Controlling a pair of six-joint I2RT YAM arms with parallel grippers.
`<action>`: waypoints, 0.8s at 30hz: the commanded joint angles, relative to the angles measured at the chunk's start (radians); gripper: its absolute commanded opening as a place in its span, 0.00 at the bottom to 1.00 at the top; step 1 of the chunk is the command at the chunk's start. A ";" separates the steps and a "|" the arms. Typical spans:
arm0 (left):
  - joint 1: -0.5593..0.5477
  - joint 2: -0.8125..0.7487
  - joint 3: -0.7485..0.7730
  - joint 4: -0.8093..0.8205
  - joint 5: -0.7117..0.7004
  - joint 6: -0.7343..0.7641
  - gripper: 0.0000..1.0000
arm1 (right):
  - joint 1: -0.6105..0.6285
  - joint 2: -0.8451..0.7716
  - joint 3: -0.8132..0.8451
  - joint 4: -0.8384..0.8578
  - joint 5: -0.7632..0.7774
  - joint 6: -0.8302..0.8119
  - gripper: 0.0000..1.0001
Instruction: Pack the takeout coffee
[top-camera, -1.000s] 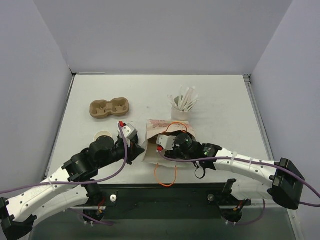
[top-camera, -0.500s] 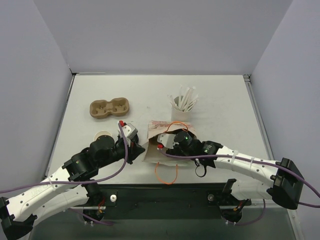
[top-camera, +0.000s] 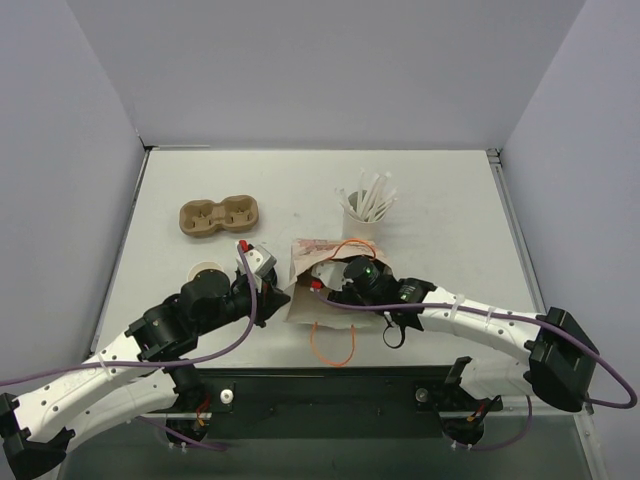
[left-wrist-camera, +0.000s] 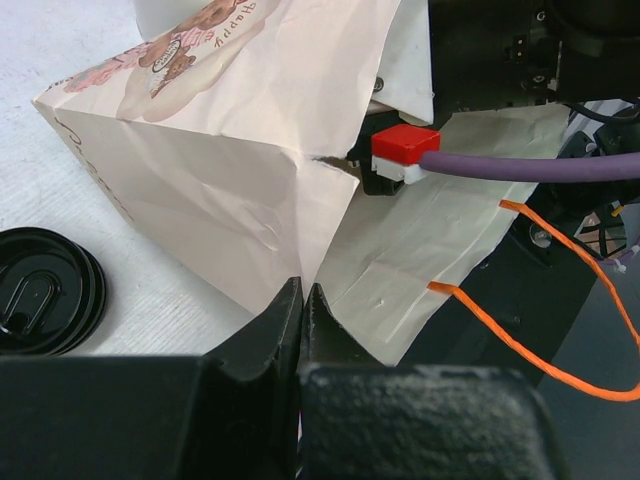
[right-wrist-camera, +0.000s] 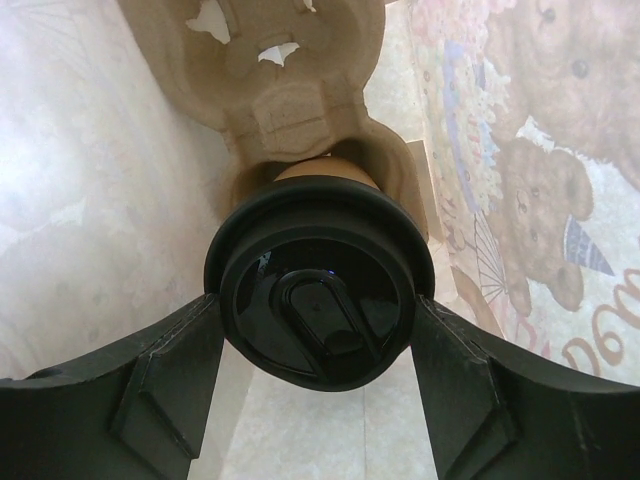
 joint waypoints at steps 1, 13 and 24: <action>0.001 -0.007 0.048 0.007 0.016 -0.004 0.00 | -0.045 0.034 -0.010 -0.010 0.038 0.064 0.63; -0.001 -0.002 0.060 0.010 0.005 0.000 0.00 | -0.075 0.012 0.011 -0.014 0.024 0.055 0.75; 0.001 0.021 0.086 -0.017 0.001 0.000 0.00 | -0.069 -0.020 0.119 -0.148 -0.019 0.074 0.93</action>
